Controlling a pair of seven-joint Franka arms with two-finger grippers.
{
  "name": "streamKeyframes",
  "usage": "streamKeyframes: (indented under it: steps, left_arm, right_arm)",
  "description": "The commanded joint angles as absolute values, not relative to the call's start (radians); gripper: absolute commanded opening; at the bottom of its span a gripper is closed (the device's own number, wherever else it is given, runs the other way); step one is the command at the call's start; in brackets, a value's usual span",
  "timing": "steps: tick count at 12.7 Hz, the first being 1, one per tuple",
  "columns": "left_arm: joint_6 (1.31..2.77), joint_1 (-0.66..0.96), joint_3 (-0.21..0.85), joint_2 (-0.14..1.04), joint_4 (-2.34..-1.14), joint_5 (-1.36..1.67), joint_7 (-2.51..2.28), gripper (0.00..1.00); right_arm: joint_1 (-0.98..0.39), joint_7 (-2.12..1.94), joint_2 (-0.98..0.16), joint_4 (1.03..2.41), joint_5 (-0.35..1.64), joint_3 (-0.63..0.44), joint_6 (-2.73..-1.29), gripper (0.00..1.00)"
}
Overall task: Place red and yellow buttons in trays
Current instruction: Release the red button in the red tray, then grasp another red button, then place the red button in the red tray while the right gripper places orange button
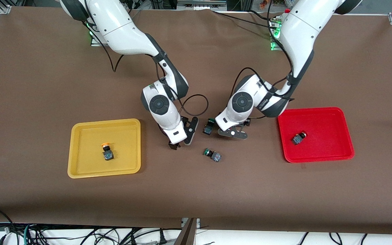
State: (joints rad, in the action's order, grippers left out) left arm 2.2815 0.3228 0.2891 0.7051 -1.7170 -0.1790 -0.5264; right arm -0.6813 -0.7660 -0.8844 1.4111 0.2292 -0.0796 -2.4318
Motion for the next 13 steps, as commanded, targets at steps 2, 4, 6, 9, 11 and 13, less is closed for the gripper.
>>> streamKeyframes:
  steps: [2,4,6,9,11,13]
  left_arm:
    - [2.368,0.319,0.284,0.698,-1.776,-0.178,-0.554,0.39]
    - [2.361,0.318,0.284,0.693,-1.773,-0.178,-0.563,0.08]
    - [2.314,0.313,0.282,0.669,-1.763,-0.178,-0.561,0.00]
    - [2.111,0.228,0.275,0.560,-1.743,-0.179,-0.546,0.00]
    - [2.007,0.132,0.273,0.517,-1.743,-0.181,-0.415,0.00]
    - [1.996,0.048,0.253,0.503,-1.743,-0.211,-0.203,0.01]
  right_arm:
    - [-0.667,-0.804,-0.856,1.468,0.302,-0.058,-2.447,0.99]
    - [-0.666,-0.796,-0.864,1.470,0.330,-0.048,-2.479,0.99]
    - [-0.672,-0.793,-0.865,1.480,0.365,-0.048,-2.506,0.94]
    - [-0.672,-0.753,-0.858,1.502,0.376,-0.048,-2.502,0.34]
    - [-0.670,-0.724,-0.851,1.502,0.379,-0.048,-2.494,0.00]
    - [-0.670,-0.635,-0.822,1.491,0.379,-0.049,-2.455,0.00]
